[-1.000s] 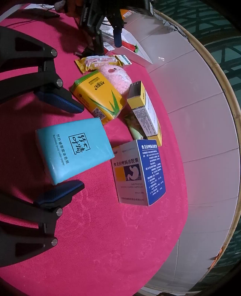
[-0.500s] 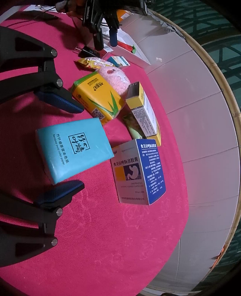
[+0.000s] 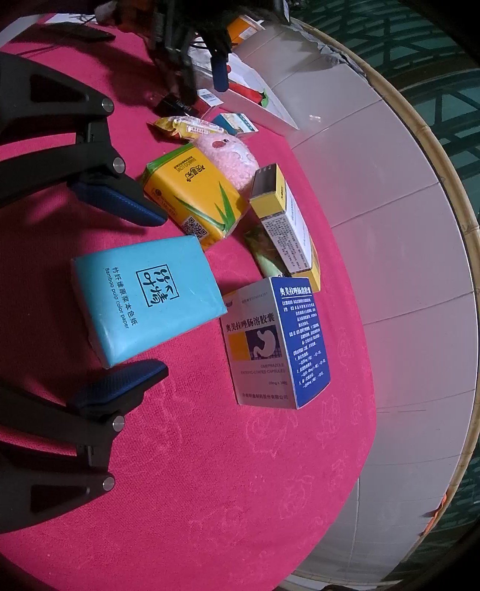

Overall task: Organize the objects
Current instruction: 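Grasp the barcode card and black charger with the left gripper while the right gripper lifts the teal pack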

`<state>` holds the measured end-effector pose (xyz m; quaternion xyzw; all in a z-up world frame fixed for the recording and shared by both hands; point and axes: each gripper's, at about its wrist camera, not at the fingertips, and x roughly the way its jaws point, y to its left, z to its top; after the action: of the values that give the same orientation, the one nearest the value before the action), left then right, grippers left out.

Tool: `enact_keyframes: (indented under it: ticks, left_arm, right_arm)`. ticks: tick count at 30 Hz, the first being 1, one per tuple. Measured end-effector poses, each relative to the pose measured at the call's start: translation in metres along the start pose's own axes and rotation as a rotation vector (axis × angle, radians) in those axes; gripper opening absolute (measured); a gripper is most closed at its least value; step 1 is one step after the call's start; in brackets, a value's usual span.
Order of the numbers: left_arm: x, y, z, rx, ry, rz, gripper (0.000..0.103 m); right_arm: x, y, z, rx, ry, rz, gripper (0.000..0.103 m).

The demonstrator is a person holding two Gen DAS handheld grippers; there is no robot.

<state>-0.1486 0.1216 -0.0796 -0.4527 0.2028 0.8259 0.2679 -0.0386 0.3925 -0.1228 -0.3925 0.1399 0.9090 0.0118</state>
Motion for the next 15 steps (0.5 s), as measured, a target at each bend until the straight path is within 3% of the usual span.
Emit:
enact_keyframes:
  ticks: [3,7,12,15]
  left_arm:
    - [0.004,0.011,0.004,-0.023,0.013,-0.001,0.084]
    - [0.013,0.003,0.007,0.05,0.054,0.05,0.084]
    - [0.02,0.006,0.01,0.011,0.108,-0.091,0.084]
    - [0.026,-0.015,0.003,0.089,0.148,-0.116,0.084]
  right_arm:
    - [0.0,-0.001,0.0,0.005,-0.002,0.005,0.08]
    - [-0.001,-0.001,0.0,0.005,-0.002,0.006,0.08]
    - [-0.002,0.0,0.0,0.009,-0.004,0.01,0.08]
    - [-0.002,0.0,0.0,0.01,-0.004,0.011,0.08]
